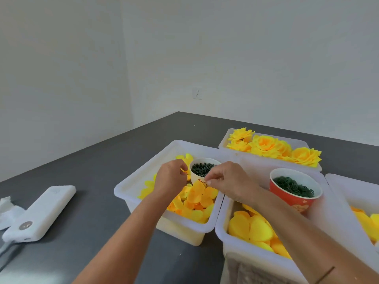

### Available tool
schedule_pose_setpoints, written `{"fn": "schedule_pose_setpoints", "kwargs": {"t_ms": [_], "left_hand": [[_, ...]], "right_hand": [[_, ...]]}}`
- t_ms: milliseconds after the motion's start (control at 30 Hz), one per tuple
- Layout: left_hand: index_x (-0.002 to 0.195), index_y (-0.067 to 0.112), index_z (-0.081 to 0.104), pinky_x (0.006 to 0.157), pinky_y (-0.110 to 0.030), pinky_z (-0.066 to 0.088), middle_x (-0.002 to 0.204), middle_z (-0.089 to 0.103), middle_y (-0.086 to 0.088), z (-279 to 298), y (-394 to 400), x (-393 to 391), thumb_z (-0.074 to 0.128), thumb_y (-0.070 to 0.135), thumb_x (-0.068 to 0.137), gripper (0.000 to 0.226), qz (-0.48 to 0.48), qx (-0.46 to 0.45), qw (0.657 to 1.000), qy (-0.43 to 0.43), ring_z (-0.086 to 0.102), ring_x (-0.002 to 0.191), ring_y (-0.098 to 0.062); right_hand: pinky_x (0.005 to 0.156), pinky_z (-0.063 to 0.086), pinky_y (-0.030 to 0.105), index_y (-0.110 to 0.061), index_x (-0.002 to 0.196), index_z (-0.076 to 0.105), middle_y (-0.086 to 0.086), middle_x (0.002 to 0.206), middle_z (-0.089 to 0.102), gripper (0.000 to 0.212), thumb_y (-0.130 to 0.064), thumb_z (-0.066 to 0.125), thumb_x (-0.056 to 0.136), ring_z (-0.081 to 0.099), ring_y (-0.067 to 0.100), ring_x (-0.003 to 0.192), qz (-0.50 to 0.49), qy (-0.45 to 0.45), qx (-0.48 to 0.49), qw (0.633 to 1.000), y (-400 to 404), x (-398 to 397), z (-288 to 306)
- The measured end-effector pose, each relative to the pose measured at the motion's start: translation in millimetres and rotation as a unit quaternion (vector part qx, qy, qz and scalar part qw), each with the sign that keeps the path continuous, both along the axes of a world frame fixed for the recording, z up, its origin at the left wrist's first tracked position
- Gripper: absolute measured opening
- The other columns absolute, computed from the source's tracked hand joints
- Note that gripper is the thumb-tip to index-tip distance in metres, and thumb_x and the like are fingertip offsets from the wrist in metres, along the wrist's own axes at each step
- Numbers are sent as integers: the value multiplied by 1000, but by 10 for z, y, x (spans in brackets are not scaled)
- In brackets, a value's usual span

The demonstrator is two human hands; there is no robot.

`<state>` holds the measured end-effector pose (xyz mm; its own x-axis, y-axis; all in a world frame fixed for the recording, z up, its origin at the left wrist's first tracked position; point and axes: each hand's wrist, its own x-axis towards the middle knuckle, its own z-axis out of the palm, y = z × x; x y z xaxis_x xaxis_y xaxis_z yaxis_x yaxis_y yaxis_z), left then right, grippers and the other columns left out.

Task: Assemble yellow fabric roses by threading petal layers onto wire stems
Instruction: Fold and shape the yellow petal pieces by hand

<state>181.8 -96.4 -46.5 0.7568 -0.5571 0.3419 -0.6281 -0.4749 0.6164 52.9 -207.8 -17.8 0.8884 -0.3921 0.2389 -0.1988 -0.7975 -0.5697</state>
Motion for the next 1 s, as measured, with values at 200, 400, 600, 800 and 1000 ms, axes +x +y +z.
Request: {"fn": "schedule_pose_setpoints", "kwargs": {"t_ms": [200,400,600,800,1000], "left_hand": [[95,12,60,73,-31,46,98,62,-3,-68,-133,15,68,26,83,20,-77,162,984,7,58,93,-22],[109,8,59,75,-30,48,108,62,-7,-36,-186,-14,76,33,76,45,-92,247,964,28,60,94,-21],[107,6,63,76,-29,49,110,64,-8,-73,-190,-35,75,27,78,37,-92,318,943,-16,59,95,-21],[112,6,62,87,-33,51,117,62,-8,-107,-164,-42,72,20,81,36,-109,338,934,-40,58,107,-23],[108,7,64,80,-29,50,109,63,-7,-149,-109,-46,71,20,81,31,-121,344,930,-45,59,98,-21]], "right_hand": [[77,44,22,-14,91,75,1,95,71,13,-12,62,87,59,10,86,-79,-25,-14,996,-283,-209,-26],[83,46,24,-15,93,75,0,97,71,13,-15,63,86,61,11,92,-53,-8,-16,998,-125,-28,-74],[88,46,34,-10,95,74,4,102,71,21,-15,55,87,60,21,99,-44,85,-83,992,-100,134,-181],[87,46,29,-7,96,74,6,104,71,28,-6,49,83,61,22,101,-38,79,-72,993,-100,89,-215],[81,44,24,-5,94,74,6,101,72,26,-6,50,85,61,20,97,-36,64,-50,996,-32,11,-224]]}}
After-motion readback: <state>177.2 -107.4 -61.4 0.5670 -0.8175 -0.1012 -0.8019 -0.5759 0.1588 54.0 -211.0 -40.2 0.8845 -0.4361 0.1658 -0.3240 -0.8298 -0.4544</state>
